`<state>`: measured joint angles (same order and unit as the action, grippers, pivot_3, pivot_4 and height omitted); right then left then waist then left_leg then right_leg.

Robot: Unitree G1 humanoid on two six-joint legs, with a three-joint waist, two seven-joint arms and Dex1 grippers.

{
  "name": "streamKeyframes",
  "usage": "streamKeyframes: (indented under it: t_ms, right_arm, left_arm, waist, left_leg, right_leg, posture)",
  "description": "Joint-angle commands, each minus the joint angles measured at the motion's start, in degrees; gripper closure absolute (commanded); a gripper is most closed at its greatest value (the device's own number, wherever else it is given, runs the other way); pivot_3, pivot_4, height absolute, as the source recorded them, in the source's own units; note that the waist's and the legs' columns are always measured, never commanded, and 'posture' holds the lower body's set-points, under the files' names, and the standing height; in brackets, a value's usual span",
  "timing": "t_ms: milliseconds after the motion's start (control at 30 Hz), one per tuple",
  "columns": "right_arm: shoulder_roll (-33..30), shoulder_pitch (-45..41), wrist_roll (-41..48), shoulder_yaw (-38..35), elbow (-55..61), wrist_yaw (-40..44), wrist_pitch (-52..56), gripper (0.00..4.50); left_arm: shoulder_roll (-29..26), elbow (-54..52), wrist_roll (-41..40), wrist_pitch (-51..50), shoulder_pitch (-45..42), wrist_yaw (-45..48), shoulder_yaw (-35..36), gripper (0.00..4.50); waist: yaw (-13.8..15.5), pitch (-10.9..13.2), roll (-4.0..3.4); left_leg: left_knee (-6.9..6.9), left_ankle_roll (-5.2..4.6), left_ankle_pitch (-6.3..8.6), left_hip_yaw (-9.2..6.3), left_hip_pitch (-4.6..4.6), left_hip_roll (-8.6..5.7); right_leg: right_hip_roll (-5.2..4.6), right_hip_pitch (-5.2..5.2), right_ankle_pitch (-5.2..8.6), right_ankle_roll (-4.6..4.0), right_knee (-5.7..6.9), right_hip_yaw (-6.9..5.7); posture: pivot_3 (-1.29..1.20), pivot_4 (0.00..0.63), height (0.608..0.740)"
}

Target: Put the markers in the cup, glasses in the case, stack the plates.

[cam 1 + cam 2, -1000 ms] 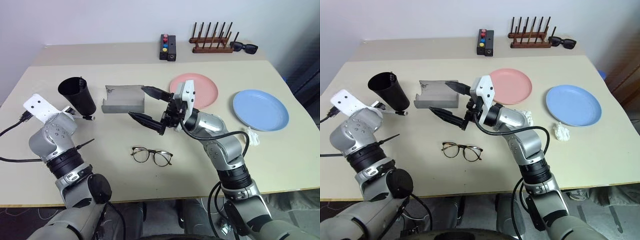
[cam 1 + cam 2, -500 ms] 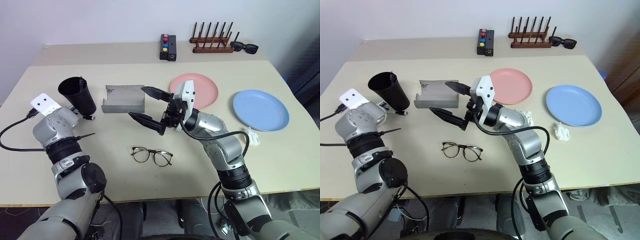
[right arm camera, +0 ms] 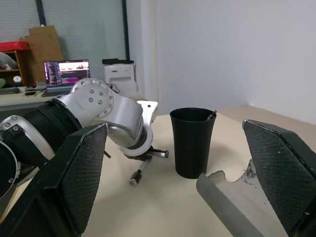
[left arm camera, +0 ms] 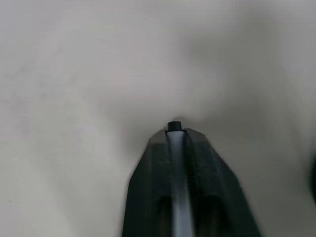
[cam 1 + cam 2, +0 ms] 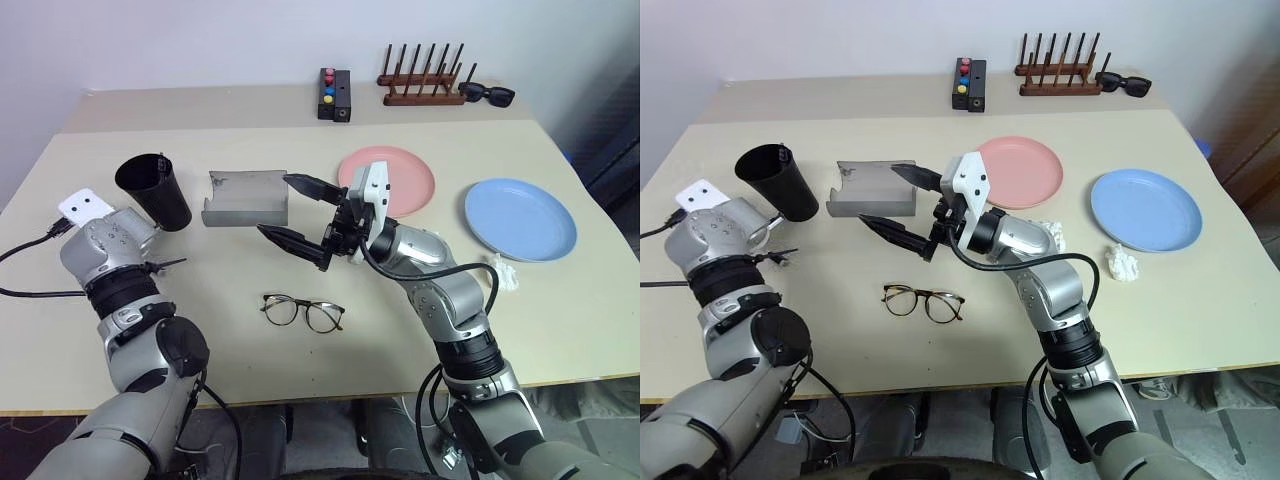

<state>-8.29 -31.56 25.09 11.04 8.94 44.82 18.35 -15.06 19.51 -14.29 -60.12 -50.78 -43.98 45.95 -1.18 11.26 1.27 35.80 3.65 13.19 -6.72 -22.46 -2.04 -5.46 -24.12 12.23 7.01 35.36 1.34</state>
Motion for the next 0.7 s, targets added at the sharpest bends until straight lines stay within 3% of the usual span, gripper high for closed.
streamKeyframes:
  t_ms: [33,200,300,500,700]
  right_arm:
    - [0.5,-0.2,0.9,0.0,2.6,-0.1,-0.4,0.00]
    - [0.6,-0.2,0.8,0.1,2.6,-0.1,-0.5,0.00]
    - [0.5,-0.1,0.8,0.1,2.6,-0.1,-0.5,0.00]
    - [0.5,-0.2,1.2,0.0,2.6,0.2,-0.2,0.00]
    - [0.5,-0.1,2.4,0.3,3.2,0.8,0.7,0.00]
  left_arm:
    - [-0.2,-2.8,0.7,-0.8,0.2,-1.6,1.3,4.49]
    - [0.2,-6.1,1.3,0.3,2.0,-1.6,0.6,4.49]
    - [0.2,-10.9,0.5,7.4,4.2,1.7,-0.4,4.49]
    - [-5.3,-20.9,1.0,32.0,7.8,21.6,-10.6,4.49]
    - [-8.9,-20.7,1.7,44.9,5.8,33.2,-18.6,4.49]
  waist:
    - [0.0,0.0,0.00]
    - [0.0,0.0,0.00]
    - [0.0,0.0,0.00]
    - [0.3,0.0,0.02]
    - [0.4,0.0,0.02]
  left_leg:
    - [0.00,0.00,0.00,0.00,0.00,0.00]
    - [-0.03,0.02,-0.01,0.00,0.00,0.00]
    - [-0.08,0.04,-0.02,0.01,0.00,0.00]
    - [-0.23,0.28,-0.16,0.00,-0.08,0.01]
    - [-0.23,0.28,-0.17,0.02,-0.07,0.00]
  right_leg:
    - [0.00,0.00,0.00,0.00,0.00,0.00]
    - [0.00,-0.01,0.00,0.00,0.00,0.00]
    - [0.00,-0.05,0.00,0.00,-0.01,0.01]
    - [0.00,-0.18,-0.02,-0.06,-0.03,0.01]
    - [-0.02,-0.09,-0.02,-0.06,-0.12,0.02]
  posture:
    - [0.00,0.150,0.739]
    - [0.00,0.150,0.739]
    - [0.00,0.150,0.739]
    - [0.00,0.150,0.739]
    - [0.00,0.150,0.739]
